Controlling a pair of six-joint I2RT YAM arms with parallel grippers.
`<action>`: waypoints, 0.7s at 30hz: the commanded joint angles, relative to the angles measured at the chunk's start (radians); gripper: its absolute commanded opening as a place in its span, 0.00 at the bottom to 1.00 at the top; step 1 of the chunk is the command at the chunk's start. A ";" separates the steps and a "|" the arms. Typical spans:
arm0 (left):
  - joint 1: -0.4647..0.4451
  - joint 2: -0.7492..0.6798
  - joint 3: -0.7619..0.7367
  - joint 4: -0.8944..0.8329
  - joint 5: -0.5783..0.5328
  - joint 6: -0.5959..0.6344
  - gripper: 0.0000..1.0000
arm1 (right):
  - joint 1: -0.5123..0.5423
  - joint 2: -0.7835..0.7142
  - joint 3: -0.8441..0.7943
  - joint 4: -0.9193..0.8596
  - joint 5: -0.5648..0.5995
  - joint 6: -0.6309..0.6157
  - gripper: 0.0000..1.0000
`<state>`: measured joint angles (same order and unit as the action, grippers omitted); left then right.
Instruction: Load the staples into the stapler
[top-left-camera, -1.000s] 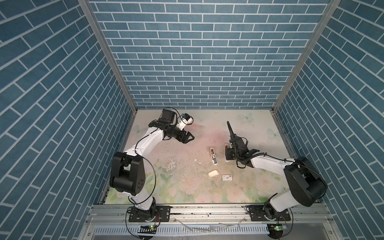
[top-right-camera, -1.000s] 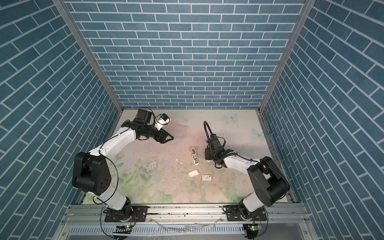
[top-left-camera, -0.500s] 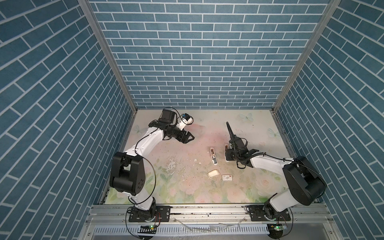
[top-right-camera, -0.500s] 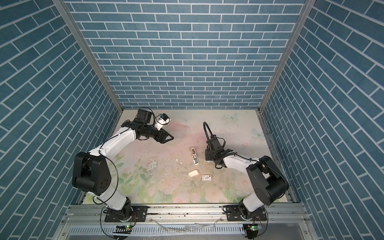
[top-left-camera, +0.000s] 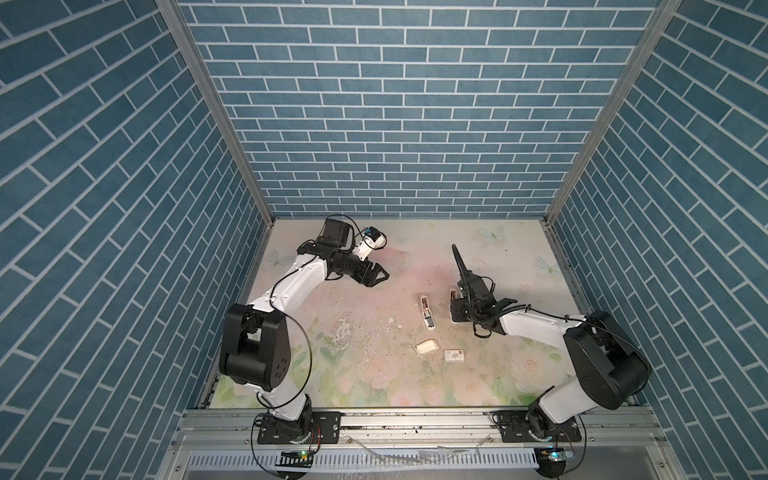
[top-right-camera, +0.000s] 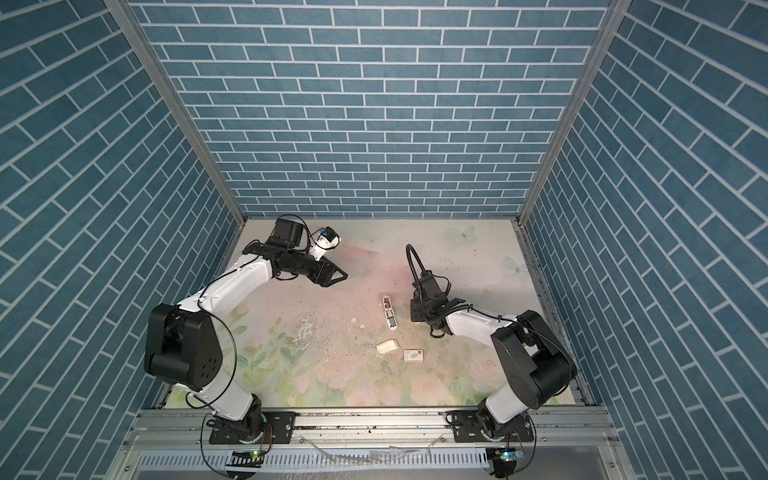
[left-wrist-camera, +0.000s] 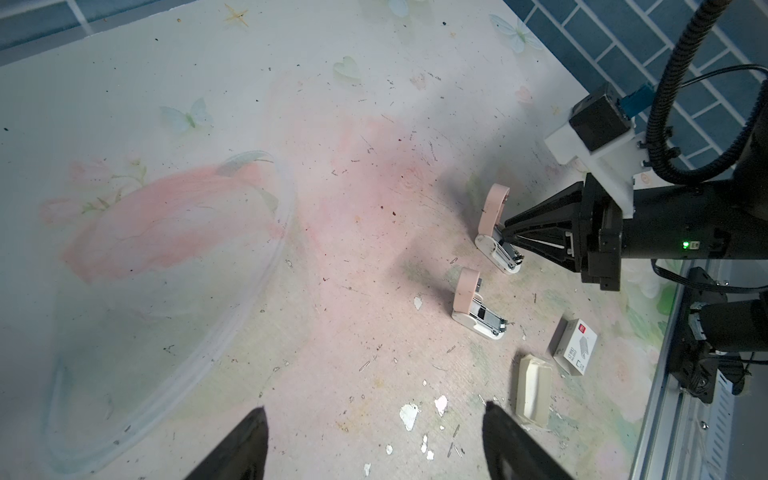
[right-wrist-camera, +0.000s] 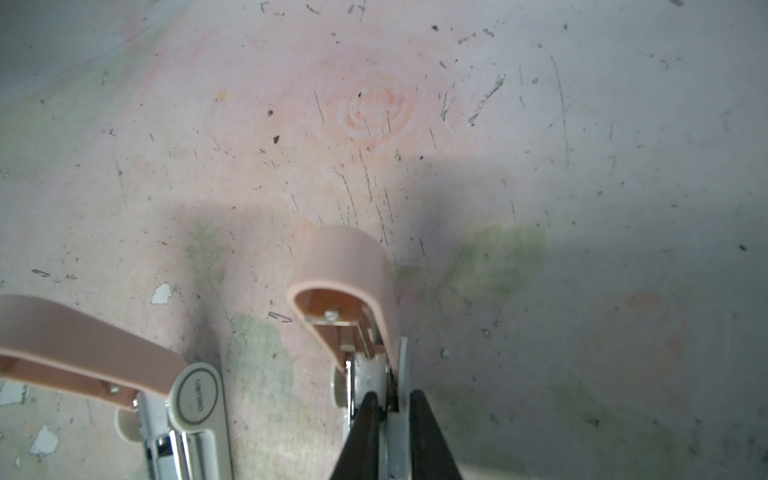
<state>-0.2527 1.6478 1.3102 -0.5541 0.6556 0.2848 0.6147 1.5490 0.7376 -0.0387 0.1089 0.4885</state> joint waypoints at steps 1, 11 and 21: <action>0.007 -0.011 -0.012 0.007 0.013 0.000 0.82 | -0.003 0.009 0.010 -0.029 0.011 -0.033 0.17; 0.007 -0.014 -0.015 0.005 0.011 0.002 0.82 | -0.002 -0.012 -0.013 -0.049 -0.015 -0.034 0.16; 0.007 -0.012 -0.011 0.005 0.010 0.001 0.82 | -0.002 -0.012 -0.016 -0.063 -0.043 -0.033 0.17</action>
<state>-0.2527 1.6478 1.3102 -0.5537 0.6556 0.2848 0.6147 1.5436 0.7292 -0.0650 0.0814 0.4721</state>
